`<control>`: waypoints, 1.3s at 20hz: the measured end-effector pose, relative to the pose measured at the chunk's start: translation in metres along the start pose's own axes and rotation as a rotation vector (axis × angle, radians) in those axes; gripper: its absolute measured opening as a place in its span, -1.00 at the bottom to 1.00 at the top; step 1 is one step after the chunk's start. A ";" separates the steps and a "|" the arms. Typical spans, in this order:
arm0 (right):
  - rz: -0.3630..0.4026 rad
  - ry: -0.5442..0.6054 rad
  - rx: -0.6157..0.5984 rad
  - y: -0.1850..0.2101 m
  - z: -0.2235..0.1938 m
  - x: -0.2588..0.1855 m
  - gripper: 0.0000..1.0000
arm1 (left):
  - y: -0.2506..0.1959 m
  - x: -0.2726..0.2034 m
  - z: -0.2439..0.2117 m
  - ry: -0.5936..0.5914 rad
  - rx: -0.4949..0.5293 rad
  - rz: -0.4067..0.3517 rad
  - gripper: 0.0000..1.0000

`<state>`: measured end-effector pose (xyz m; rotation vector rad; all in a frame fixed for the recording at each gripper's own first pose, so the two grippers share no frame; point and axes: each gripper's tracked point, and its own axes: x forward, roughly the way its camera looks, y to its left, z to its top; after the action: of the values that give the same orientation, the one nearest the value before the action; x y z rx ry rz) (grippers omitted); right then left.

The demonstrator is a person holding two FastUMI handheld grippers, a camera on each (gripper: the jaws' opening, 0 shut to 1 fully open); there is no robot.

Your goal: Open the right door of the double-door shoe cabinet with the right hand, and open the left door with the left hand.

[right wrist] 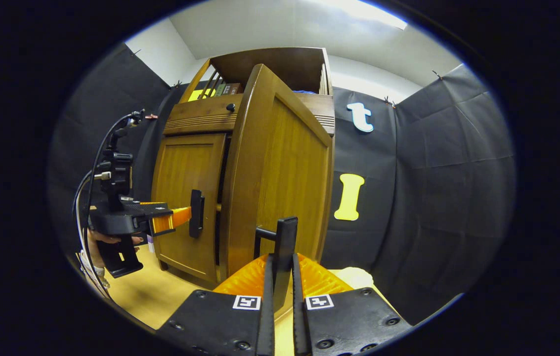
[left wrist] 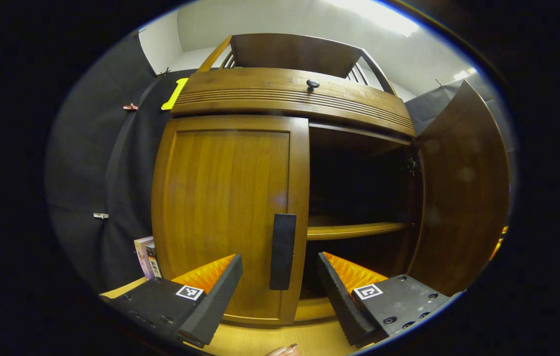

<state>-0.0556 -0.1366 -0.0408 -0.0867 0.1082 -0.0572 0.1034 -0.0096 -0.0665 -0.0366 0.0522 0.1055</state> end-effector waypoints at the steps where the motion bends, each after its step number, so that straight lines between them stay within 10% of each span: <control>1: -0.009 -0.003 -0.007 -0.005 0.000 -0.003 -0.63 | -0.003 0.002 -0.002 -0.002 -0.001 -0.004 0.86; 20: -0.169 -0.086 0.034 -0.124 0.010 -0.052 -0.85 | 0.012 0.051 0.005 -0.085 0.058 0.076 0.93; 25: -0.200 -0.122 0.018 -0.138 0.010 -0.059 -0.76 | 0.014 0.065 -0.011 -0.055 0.039 0.076 0.86; 26: -0.212 -0.126 0.009 -0.141 0.013 -0.062 -0.44 | 0.015 0.069 -0.013 -0.051 0.038 0.084 0.86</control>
<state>-0.1234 -0.2716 -0.0092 -0.0924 -0.0275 -0.2635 0.1693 0.0115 -0.0837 0.0065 0.0050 0.1893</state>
